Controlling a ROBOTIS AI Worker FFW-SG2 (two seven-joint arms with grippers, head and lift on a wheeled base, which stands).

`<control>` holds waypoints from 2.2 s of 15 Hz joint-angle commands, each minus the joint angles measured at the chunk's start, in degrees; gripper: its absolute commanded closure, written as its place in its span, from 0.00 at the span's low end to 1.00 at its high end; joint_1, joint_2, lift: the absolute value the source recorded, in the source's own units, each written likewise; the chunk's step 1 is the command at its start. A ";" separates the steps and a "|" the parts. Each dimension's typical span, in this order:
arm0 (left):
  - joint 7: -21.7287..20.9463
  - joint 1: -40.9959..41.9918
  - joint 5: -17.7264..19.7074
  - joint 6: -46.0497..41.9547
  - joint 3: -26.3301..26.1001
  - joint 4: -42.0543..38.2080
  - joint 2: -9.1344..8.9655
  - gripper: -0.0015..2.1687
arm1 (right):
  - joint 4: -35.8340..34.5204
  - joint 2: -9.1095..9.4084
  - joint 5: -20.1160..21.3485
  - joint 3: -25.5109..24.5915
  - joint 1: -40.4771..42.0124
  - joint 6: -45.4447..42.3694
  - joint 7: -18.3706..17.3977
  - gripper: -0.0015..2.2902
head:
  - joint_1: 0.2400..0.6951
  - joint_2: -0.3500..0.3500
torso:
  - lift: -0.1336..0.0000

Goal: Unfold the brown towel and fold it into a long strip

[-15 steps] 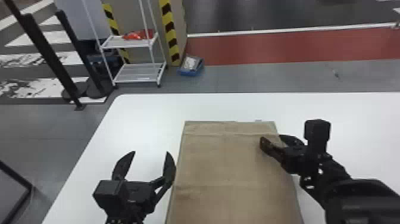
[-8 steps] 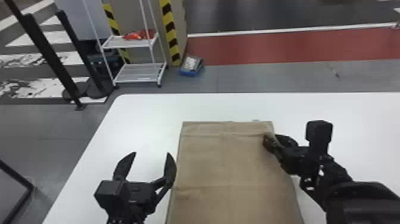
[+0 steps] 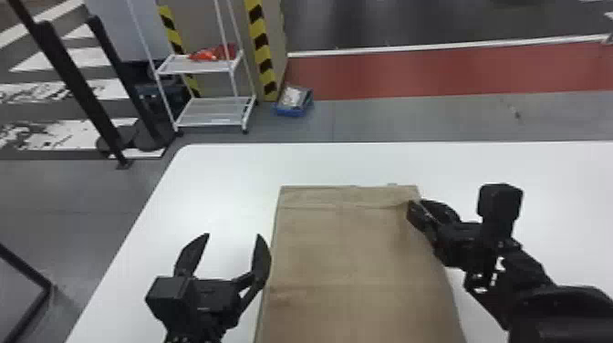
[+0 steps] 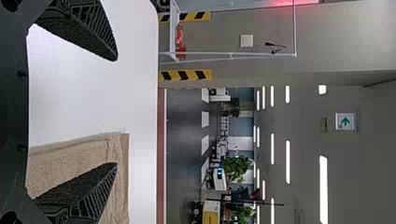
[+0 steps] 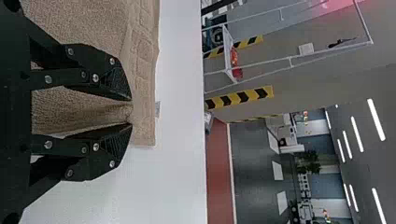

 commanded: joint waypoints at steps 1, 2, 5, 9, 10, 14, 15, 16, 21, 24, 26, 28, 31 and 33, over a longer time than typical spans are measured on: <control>0.00 0.00 0.00 0.00 0.00 0.00 -0.15 0.03 | -3.26 0.05 0.53 0.50 1.70 0.22 0.08 0.53 | 1.00 0.74 | 0.08; 0.00 0.00 0.00 0.00 0.00 0.00 -0.15 0.03 | -3.96 -0.04 0.88 1.12 1.97 0.75 0.08 0.58 | 1.00 0.74 | 0.08; 0.00 0.09 0.18 0.00 0.00 0.00 -0.15 0.03 | -8.71 -0.21 1.40 2.79 5.13 1.98 2.01 0.70 | 1.00 0.76 | 0.08; -0.44 -0.09 0.79 0.00 1.32 -0.79 -0.15 0.03 | -24.44 -1.27 2.64 4.28 18.05 1.98 8.43 0.70 | 1.00 0.84 | 0.08; -0.61 -0.09 1.14 0.00 2.02 -1.06 -0.15 0.03 | -28.92 -2.24 3.25 4.19 22.88 1.63 11.15 0.70 | 1.00 0.86 | 0.08; -0.70 0.79 4.31 0.00 8.09 -3.69 -0.15 0.03 | -36.66 -11.73 4.39 5.34 33.17 0.05 16.07 0.70 | 1.00 0.99 | 0.08; -0.70 1.32 4.83 0.00 9.41 -3.96 -0.15 0.03 | -36.66 -12.87 5.54 5.77 33.43 0.40 17.39 0.70 | 1.00 1.00 | 0.08; -0.70 1.41 5.19 0.00 9.93 -4.04 -0.15 0.03 | -36.66 -13.49 6.59 6.30 33.61 1.28 19.24 0.70 | 1.00 1.00 | 0.08; -0.70 2.20 5.10 0.00 10.11 -4.48 -0.15 0.03 | -37.01 -14.28 7.03 6.04 33.43 0.75 23.02 0.00 | 1.00 1.00 | 0.08; -0.70 2.20 4.92 0.00 9.41 -4.48 -0.15 0.03 | -38.68 -13.22 2.37 3.93 32.20 0.58 23.02 0.02 | 1.00 1.00 | 0.08; -0.70 2.11 4.83 0.00 9.23 -4.40 -0.15 0.03 | -38.50 -11.55 -0.62 2.96 28.51 3.56 22.93 0.02 | 1.00 1.00 | 0.08; -0.70 2.11 4.83 0.00 9.23 -4.13 -0.15 0.03 | -35.16 -8.21 -2.55 1.73 22.36 9.01 22.75 0.02 | 1.00 1.00 | 0.08; -0.70 1.85 4.75 0.00 8.44 -3.60 -0.15 0.03 | -21.10 -4.43 -0.35 1.03 7.77 15.52 21.26 0.03 | 1.00 1.00 | 0.08; -0.70 1.76 4.31 0.00 7.38 -3.16 -0.15 0.03 | -9.85 -3.47 -0.35 1.03 -1.20 15.52 19.06 0.04 | 1.00 1.00 | 0.08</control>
